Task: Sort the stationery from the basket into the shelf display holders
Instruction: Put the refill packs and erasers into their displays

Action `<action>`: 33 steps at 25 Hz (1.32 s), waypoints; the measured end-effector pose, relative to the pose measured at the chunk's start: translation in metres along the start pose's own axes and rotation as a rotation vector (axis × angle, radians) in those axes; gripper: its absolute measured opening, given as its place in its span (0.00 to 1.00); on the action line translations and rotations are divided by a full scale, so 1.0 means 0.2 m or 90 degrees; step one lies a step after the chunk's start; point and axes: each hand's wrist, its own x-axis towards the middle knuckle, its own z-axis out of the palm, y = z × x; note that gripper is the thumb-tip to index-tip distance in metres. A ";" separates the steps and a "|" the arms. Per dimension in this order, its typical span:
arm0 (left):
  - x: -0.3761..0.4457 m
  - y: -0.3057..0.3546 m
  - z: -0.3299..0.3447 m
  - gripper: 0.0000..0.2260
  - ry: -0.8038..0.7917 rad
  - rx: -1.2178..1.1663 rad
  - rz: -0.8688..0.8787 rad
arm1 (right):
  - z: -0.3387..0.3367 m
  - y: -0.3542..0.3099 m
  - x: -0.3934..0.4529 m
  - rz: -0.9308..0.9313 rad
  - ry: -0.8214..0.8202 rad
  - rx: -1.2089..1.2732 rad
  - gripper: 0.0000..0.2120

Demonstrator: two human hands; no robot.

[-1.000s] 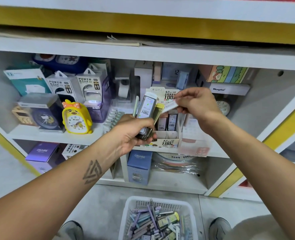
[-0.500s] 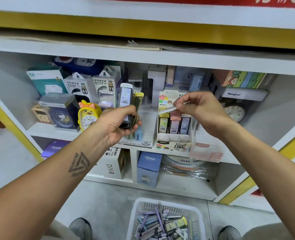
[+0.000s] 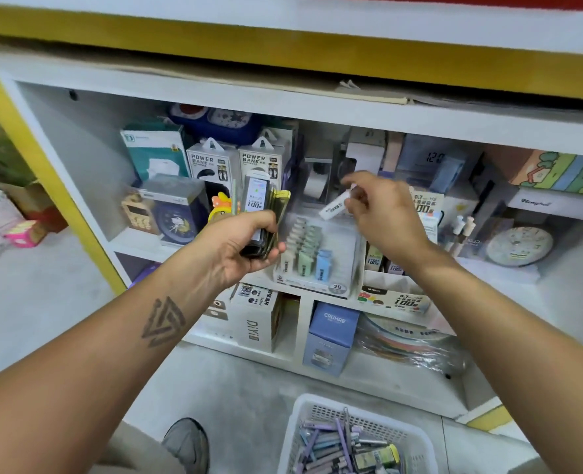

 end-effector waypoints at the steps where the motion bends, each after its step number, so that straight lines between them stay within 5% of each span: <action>1: 0.00 0.01 -0.02 0.09 0.003 -0.005 0.000 | 0.05 -0.01 0.05 -0.001 -0.005 -0.048 0.11; 14: 0.00 0.02 -0.05 0.11 -0.005 -0.003 -0.010 | 0.37 -0.02 0.22 0.039 -0.175 -0.119 0.07; 20: 0.00 0.02 -0.03 0.09 -0.013 0.004 -0.004 | 0.37 -0.05 0.24 0.031 -0.314 -0.209 0.23; 22: 0.00 0.01 0.00 0.07 -0.025 0.006 -0.011 | 0.30 -0.08 0.22 0.082 -0.237 -0.087 0.21; 26: -0.03 -0.02 0.12 0.07 -0.081 0.034 -0.015 | 0.02 -0.15 0.07 0.299 -0.163 0.462 0.07; 33: -0.11 -0.13 0.42 0.06 -0.161 0.064 -0.007 | -0.29 -0.08 -0.14 0.338 -0.079 0.439 0.08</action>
